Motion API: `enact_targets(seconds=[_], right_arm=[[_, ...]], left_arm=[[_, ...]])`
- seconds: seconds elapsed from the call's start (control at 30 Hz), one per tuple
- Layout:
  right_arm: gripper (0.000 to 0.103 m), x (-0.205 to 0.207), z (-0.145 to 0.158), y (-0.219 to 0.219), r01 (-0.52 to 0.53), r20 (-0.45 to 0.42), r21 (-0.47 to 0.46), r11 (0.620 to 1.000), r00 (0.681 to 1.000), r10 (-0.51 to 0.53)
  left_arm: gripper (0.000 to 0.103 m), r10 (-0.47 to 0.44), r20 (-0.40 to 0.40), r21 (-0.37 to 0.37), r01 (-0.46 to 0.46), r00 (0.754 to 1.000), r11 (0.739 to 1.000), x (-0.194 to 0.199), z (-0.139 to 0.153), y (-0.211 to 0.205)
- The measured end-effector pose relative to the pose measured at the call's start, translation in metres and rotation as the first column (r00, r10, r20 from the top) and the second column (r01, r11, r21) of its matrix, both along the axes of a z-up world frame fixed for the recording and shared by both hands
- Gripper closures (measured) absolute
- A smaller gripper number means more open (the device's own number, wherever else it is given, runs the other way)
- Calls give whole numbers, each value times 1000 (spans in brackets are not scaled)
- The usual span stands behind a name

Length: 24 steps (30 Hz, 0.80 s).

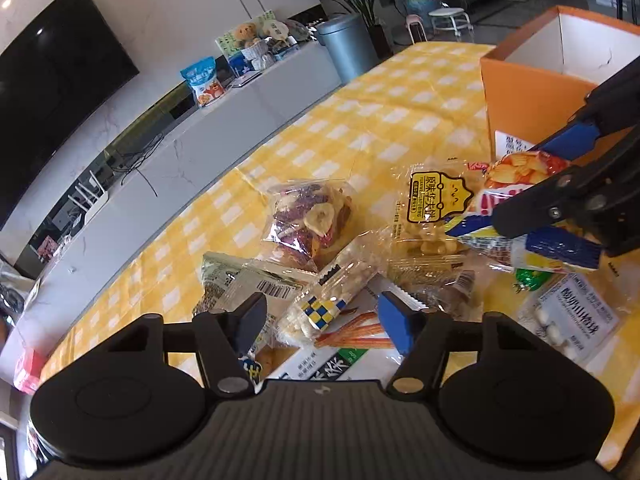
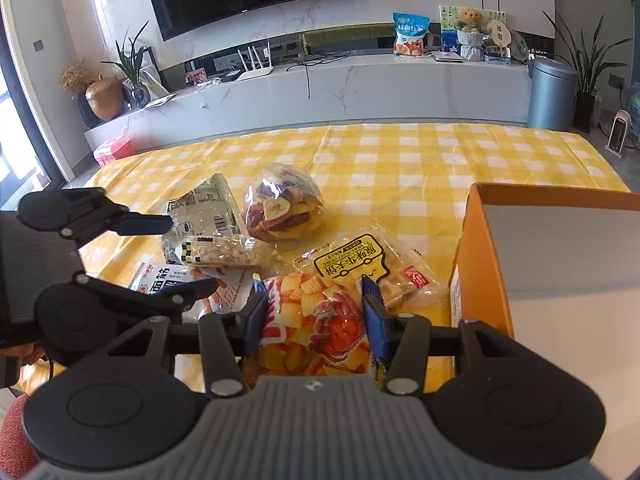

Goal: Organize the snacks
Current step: 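Close the left tool on the clear bag of white balls while the right holds the chips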

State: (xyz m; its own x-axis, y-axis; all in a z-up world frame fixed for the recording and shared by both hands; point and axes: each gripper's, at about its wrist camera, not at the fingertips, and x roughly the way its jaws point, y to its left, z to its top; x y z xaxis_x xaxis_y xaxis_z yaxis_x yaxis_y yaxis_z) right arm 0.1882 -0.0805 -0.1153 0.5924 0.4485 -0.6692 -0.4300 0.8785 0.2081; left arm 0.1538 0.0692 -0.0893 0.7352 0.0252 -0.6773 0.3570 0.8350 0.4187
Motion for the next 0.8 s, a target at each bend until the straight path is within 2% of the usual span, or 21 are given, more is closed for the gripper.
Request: enact_targets(seconds=[0.2, 0.57, 0.73, 0.8], right_arm=[[53, 7, -5, -1, 5, -21, -8, 1000, 1000, -5], [53, 11, -12, 4, 3, -52, -11, 1000, 999, -3], [53, 11, -10, 4, 1, -48, -14, 1000, 999, -1], [53, 10, -9, 3, 1, -41, -14, 1000, 999, -1]], left_arm=[[43, -54, -41, 65, 56, 998, 996, 13, -10, -3], [61, -75, -80, 44, 79, 994, 996, 22, -13, -2], [64, -60, -68, 45, 63, 996, 997, 19, -13, -5], [69, -49, -59, 44, 51, 997, 998, 17, -12, -5]])
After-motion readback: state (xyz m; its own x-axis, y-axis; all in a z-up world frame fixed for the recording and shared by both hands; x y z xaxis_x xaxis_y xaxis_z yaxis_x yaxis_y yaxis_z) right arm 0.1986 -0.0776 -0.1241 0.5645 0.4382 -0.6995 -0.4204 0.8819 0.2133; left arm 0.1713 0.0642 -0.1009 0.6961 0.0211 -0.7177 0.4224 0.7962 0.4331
